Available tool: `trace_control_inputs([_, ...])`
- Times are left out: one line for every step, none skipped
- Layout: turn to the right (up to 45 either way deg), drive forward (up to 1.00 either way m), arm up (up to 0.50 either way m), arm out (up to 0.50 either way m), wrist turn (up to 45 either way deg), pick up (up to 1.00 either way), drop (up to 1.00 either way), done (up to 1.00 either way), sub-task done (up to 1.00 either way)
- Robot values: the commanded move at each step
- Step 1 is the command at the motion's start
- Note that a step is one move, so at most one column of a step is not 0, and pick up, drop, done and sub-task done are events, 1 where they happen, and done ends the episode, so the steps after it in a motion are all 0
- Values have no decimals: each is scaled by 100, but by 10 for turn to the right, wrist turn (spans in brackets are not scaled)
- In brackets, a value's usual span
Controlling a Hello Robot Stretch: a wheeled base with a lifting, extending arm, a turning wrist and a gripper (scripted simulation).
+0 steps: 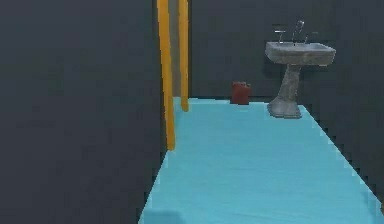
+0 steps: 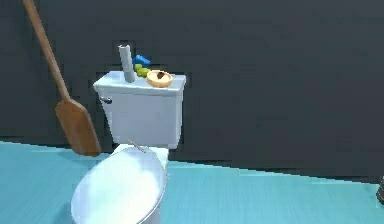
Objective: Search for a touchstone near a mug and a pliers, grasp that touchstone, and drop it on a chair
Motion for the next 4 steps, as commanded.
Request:
trace_control_inputs([60, 0, 0, 0, 0, 0, 0, 0, 0])
trace_control_inputs([30, 0, 0, 0, 0, 0, 0, 0, 0])
trace_control_inputs([0, 100, 0, 0, 0, 0, 0, 0, 0])
trace_control_inputs([30, 0, 0, 0, 0, 0, 0, 0, 0])
